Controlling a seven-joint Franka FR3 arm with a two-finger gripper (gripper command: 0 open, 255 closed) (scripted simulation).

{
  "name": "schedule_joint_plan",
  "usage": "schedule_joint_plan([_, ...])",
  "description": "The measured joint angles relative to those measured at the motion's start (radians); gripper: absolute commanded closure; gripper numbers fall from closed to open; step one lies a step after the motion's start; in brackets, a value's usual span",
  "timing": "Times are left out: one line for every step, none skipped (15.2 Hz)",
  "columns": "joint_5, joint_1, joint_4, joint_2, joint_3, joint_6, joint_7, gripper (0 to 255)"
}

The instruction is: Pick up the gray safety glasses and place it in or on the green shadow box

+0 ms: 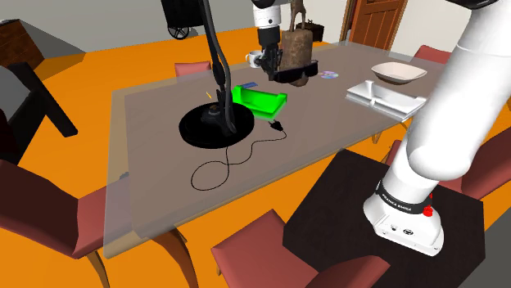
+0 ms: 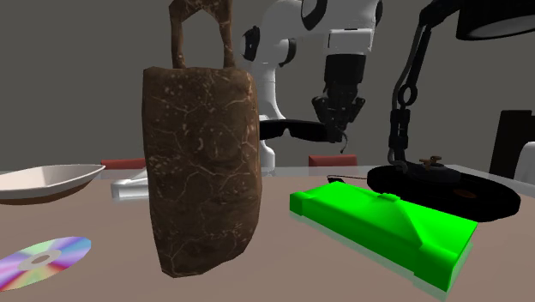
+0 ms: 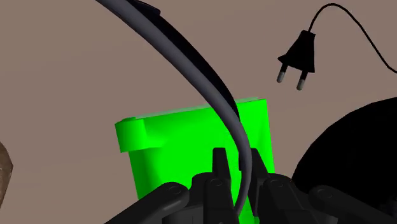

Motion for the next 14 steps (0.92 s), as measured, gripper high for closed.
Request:
schedule_joint_plan([0.009, 0.006, 0.045, 0.037, 0.006, -0.008, 0.01, 255])
schedule_joint_plan([0.015, 0.011, 0.08, 0.066, 0.011, -0.016, 0.02, 255])
schedule_joint_plan([0.021, 0.02, 0.119, 0.093, 0.019, -0.028, 0.036, 255])
schedule_joint_plan([0.028, 0.026, 0.164, 0.127, 0.026, -0.038, 0.048, 255])
schedule_joint_plan([0.034, 0.031, 0.206, 0.16, 0.031, -0.048, 0.057, 255])
schedule_joint_plan([0.039, 0.039, 0.245, 0.188, 0.038, -0.058, 0.073, 255])
schedule_joint_plan([0.046, 0.045, 0.302, 0.23, 0.045, -0.073, 0.086, 255])
schedule_joint_plan([0.052, 0.05, 0.357, 0.269, 0.05, -0.09, 0.096, 255])
schedule_joint_plan([0.056, 0.054, 0.405, 0.302, 0.054, -0.104, 0.106, 255])
schedule_joint_plan([0.061, 0.058, 0.464, 0.343, 0.059, -0.122, 0.118, 255])
schedule_joint_plan([0.067, 0.059, 0.533, 0.387, 0.063, -0.145, 0.126, 255])
schedule_joint_plan([0.069, 0.064, 0.555, 0.403, 0.066, -0.152, 0.136, 255])
schedule_joint_plan([0.071, 0.065, 0.576, 0.421, 0.067, -0.154, 0.139, 255])
schedule_joint_plan([0.071, 0.066, 0.563, 0.419, 0.067, -0.142, 0.139, 255])
